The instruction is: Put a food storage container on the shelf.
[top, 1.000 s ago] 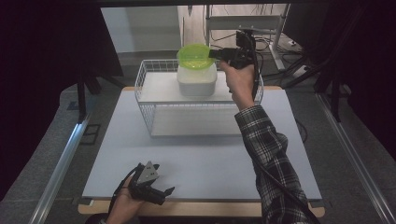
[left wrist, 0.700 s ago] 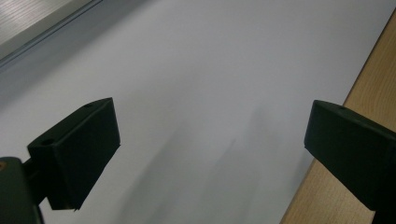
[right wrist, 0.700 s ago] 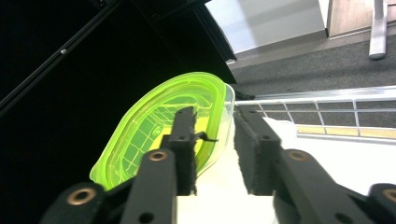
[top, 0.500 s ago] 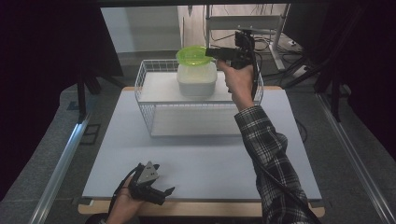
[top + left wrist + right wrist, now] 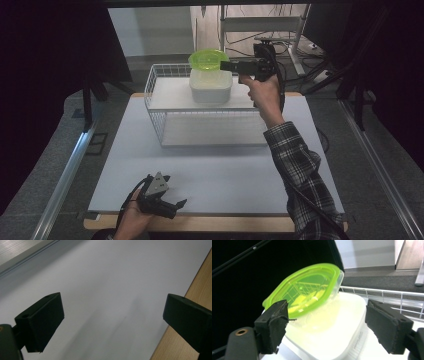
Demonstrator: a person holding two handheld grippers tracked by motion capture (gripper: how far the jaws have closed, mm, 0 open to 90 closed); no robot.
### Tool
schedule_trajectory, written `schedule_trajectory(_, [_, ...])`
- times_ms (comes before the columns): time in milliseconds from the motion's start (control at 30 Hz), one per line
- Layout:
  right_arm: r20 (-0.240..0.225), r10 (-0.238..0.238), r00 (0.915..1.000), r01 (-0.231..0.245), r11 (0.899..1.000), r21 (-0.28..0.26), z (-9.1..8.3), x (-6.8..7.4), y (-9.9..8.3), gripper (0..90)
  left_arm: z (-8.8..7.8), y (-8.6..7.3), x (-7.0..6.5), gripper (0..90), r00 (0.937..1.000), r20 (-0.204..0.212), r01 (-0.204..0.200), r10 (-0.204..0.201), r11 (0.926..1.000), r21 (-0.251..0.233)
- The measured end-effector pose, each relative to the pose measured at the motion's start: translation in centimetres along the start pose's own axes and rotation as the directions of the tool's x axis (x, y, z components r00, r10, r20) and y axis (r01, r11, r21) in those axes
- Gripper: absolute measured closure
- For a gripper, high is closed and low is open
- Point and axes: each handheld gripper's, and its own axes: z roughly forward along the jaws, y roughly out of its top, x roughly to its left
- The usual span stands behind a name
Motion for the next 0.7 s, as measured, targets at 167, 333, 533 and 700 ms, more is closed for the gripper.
schedule_trajectory(167, [-0.008, -0.040, 0.9992, 0.040, 0.999, -0.001, -0.7, -0.4, -0.8, 15.0, -0.1, 0.0, 0.1, 3.1, 0.9998, 0.011, 0.017, -0.017, 0.9998, -0.003])
schedule_trajectory(333, [-0.009, -0.070, 0.9975, 0.070, 0.998, 0.005, -1.4, -0.4, -1.6, 13.8, 0.0, 0.0, 0.1, 3.1, 0.9995, 0.013, 0.030, -0.029, 0.9995, -0.009])
schedule_trajectory(533, [-0.010, -0.101, 0.9949, 0.101, 0.995, 0.008, -2.1, -0.2, -2.5, 13.0, 0.0, 0.0, 0.1, 3.1, 0.9996, 0.010, 0.028, -0.028, 0.9996, -0.009])
schedule_trajectory(700, [-0.023, -0.122, 0.9922, 0.122, 0.992, 0.007, -2.8, 0.1, -3.3, 12.3, 0.0, 0.0, 0.1, 3.1, 0.9997, 0.009, 0.023, -0.023, 0.9996, -0.013])
